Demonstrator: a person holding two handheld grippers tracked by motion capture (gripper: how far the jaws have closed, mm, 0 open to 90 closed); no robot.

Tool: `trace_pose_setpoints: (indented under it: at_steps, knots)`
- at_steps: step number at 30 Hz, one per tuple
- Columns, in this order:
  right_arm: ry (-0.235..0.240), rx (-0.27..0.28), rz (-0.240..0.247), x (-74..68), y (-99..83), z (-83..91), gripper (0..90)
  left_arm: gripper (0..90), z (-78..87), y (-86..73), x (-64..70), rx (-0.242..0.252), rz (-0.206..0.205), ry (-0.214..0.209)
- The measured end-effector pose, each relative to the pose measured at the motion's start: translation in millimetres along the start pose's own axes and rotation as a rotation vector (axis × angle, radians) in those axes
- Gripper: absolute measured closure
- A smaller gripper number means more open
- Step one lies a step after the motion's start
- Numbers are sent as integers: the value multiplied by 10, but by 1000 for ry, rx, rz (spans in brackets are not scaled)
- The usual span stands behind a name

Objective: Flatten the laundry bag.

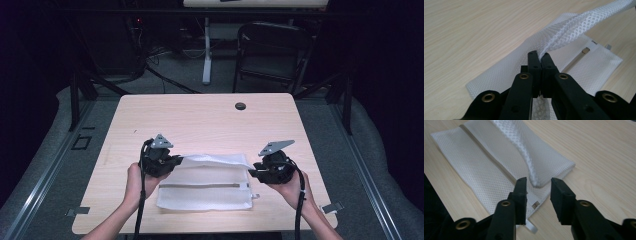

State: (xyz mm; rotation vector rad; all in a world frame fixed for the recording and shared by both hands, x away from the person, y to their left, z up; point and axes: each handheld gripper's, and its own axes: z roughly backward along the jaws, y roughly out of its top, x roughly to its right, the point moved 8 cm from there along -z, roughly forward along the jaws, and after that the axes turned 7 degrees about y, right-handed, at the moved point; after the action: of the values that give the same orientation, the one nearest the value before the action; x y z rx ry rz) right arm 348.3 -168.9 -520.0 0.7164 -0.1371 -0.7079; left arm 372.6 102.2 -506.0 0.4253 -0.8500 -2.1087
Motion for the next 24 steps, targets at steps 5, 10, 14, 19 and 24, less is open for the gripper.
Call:
trace_pose_setpoints:
  at_steps: [5,10,14,19,24]
  knots:
    - [7,22,-8,-42,-50,108,559,889,-12,108,-70,3,17,6]
    - [15,8,-3,-106,-152,99,568,888,-47,194,-121,0,29,6]
    - [40,-10,19,-192,-193,-1,698,888,-75,259,-179,10,37,22]
    - [73,-101,70,-303,-279,-278,862,888,-113,319,-243,10,30,42]
    - [101,-159,77,-352,-321,-564,900,888,-157,365,-306,13,30,54]
